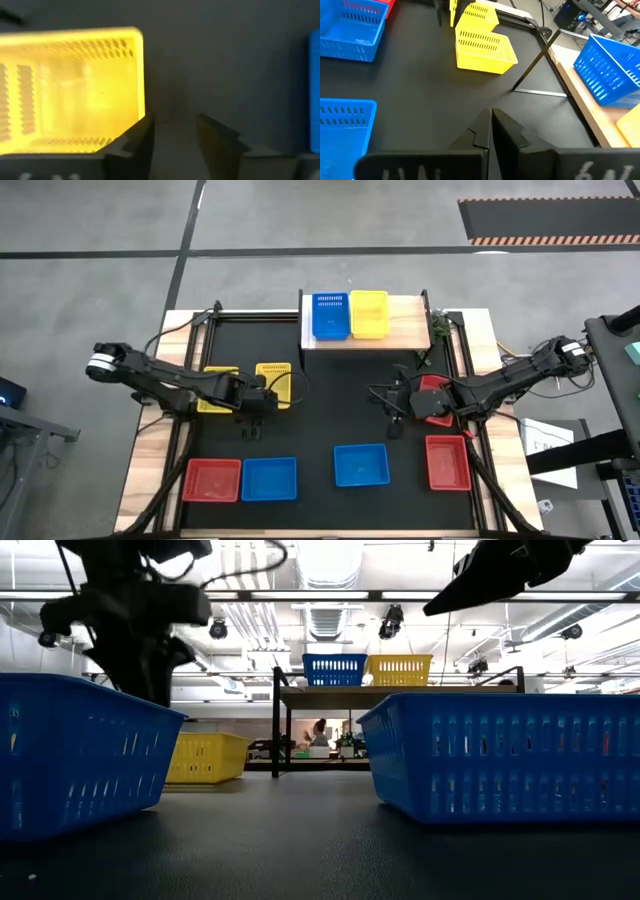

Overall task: Stack baskets on shelf by color
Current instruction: Stack the right yellow bin on top of the yellow bin on the shelf

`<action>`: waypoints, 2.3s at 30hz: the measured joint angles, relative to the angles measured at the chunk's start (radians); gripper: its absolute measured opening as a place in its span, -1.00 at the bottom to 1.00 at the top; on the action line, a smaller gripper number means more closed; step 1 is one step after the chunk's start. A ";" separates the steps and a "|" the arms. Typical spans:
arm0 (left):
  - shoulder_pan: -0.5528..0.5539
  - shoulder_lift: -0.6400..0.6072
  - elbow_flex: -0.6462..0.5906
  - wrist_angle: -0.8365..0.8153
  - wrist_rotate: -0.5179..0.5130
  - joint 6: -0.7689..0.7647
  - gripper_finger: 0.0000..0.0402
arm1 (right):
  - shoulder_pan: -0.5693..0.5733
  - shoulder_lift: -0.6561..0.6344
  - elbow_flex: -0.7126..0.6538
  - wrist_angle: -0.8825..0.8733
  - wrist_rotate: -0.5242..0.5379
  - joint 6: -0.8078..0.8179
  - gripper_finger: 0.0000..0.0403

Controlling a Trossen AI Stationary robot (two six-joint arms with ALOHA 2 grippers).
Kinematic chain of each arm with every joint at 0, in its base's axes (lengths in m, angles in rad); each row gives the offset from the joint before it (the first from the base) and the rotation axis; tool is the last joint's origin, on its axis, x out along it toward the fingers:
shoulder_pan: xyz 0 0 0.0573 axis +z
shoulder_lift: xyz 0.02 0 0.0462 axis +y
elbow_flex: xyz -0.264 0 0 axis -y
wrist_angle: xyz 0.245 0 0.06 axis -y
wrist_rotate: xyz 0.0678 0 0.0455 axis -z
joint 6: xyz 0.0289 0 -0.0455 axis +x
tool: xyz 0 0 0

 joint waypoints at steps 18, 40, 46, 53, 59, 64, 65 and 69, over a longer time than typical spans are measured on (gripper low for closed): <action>0.007 0.068 -0.059 0.126 -0.147 0.101 -0.12 | 0.000 0.001 -0.003 -0.001 0.000 0.021 -0.96; 0.007 0.173 -0.021 0.320 -0.171 0.075 -0.97 | 0.000 0.002 0.003 0.061 -0.009 0.054 -0.69; 0.007 0.172 -0.025 0.436 -0.144 -0.016 -0.96 | 0.000 0.019 0.003 0.094 -0.010 0.079 -0.44; 0.007 0.172 -0.026 0.495 -0.121 -0.032 -0.96 | 0.000 0.112 0.003 0.189 -0.018 0.075 -0.19; 0.007 0.172 -0.029 0.494 -0.108 -0.034 -0.78 | -0.001 0.188 0.035 0.229 -0.039 0.075 -0.06; 0.007 0.171 -0.026 0.492 -0.100 -0.009 -0.50 | -0.001 0.255 0.100 0.230 -0.066 0.070 -0.03; 0.006 0.162 -0.022 0.485 -0.081 0.007 -0.46 | 0.000 0.270 0.115 0.230 -0.066 0.068 -0.03; 0.000 0.077 -0.022 0.492 0.000 0.106 -0.36 | -0.001 0.345 0.198 0.204 -0.076 0.054 -0.04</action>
